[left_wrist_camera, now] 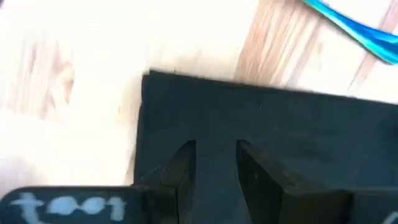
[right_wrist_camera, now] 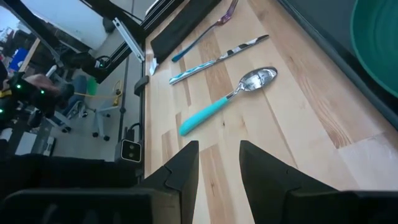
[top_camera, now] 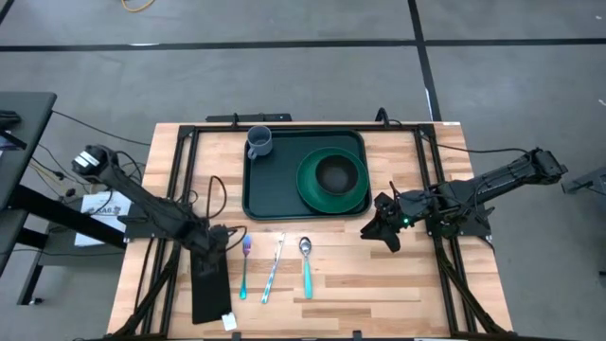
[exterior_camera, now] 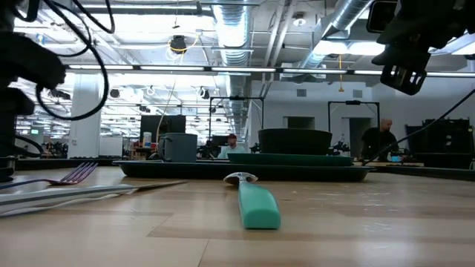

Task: Set up tray
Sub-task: Put the black napkin on the left side of the green plate on the black tray

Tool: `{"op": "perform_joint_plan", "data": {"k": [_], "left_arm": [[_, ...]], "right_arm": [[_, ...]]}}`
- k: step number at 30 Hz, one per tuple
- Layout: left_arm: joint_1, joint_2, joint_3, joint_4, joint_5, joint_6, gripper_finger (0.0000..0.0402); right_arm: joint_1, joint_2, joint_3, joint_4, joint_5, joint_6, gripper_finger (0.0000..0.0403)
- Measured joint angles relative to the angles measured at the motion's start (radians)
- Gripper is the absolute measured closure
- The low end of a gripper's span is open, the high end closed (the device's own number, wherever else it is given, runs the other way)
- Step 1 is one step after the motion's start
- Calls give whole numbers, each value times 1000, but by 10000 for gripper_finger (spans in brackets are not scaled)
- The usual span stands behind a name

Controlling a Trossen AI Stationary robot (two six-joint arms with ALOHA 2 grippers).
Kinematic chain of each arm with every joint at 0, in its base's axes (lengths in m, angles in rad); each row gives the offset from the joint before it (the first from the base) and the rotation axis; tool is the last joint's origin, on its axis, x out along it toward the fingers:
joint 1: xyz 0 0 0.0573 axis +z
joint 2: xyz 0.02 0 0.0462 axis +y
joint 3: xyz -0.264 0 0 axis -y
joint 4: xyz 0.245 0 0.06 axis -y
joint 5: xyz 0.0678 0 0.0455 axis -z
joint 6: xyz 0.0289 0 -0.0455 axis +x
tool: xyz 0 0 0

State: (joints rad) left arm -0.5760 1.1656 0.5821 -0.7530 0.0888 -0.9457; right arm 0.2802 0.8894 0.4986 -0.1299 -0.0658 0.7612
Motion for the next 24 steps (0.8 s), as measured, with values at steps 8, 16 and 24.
{"op": "perform_joint_plan", "data": {"k": [8,16,24], "left_arm": [[-1,57,0,-26,-18,3,301],[-1,101,-1,-70,-42,45,300],[-1,105,-1,-32,-51,46,294]], "right_arm": [[0,0,1,0,0,0,294],[0,0,1,-1,14,1,294],[0,0,1,0,14,18,294]]}}
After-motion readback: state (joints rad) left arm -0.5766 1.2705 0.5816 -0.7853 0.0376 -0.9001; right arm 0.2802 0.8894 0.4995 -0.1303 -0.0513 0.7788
